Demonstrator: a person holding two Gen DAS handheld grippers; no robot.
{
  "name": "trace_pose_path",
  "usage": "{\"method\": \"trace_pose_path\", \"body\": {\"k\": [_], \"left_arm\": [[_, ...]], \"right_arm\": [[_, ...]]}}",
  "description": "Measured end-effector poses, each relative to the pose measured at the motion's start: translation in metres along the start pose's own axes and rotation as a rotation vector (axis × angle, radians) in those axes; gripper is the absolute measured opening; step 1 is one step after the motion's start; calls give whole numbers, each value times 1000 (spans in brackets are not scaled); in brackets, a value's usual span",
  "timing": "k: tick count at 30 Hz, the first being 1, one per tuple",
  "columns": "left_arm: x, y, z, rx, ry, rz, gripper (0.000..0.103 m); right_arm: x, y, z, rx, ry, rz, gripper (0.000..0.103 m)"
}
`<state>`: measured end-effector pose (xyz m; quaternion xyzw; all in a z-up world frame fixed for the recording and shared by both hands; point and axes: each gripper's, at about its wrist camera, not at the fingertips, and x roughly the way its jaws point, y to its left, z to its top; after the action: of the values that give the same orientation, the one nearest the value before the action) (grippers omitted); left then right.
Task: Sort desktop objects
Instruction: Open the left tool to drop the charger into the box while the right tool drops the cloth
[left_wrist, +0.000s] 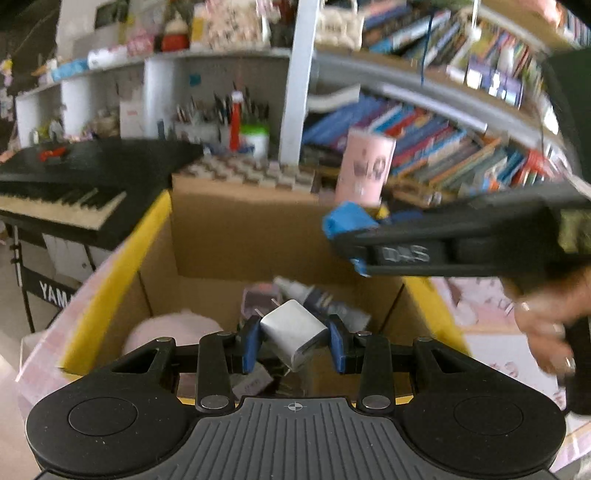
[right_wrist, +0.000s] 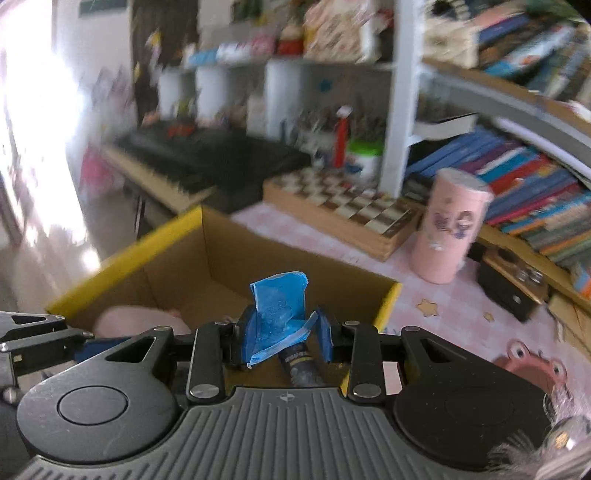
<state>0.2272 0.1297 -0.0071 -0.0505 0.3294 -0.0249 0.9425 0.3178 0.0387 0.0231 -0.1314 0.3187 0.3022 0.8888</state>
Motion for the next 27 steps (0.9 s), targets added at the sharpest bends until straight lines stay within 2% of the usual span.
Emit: {"method": "trace_pose_path", "body": {"k": [6, 11, 13, 14, 15, 17, 24, 26, 27], "left_arm": [[20, -8, -4, 20, 61, -17, 36], [24, -15, -6, 43, 75, -24, 36], [22, -15, -7, 39, 68, -28, 37], [19, -15, -6, 32, 53, -28, 38], [13, -15, -5, 26, 25, -32, 39], [-2, -16, -4, 19, -36, -34, 45], [-52, -17, -8, 11, -147, -27, 59], [-72, -14, -13, 3, -192, -21, 71], [-83, -12, -16, -8, -217, -13, 73]], "right_arm": [[48, 3, 0, -99, 167, 12, 31], [57, 9, -3, -139, 192, 5, 33], [53, 11, -5, -137, 171, 5, 41], [49, 12, -5, -131, 156, -4, 52], [44, 12, -5, -118, 136, -8, 55], [34, 9, -3, -90, 100, -2, 55], [-42, 6, -7, 23, -85, -79, 56], [-65, 5, -13, 55, -136, -116, 56], [-78, 4, -18, 74, -161, -138, 56]]}}
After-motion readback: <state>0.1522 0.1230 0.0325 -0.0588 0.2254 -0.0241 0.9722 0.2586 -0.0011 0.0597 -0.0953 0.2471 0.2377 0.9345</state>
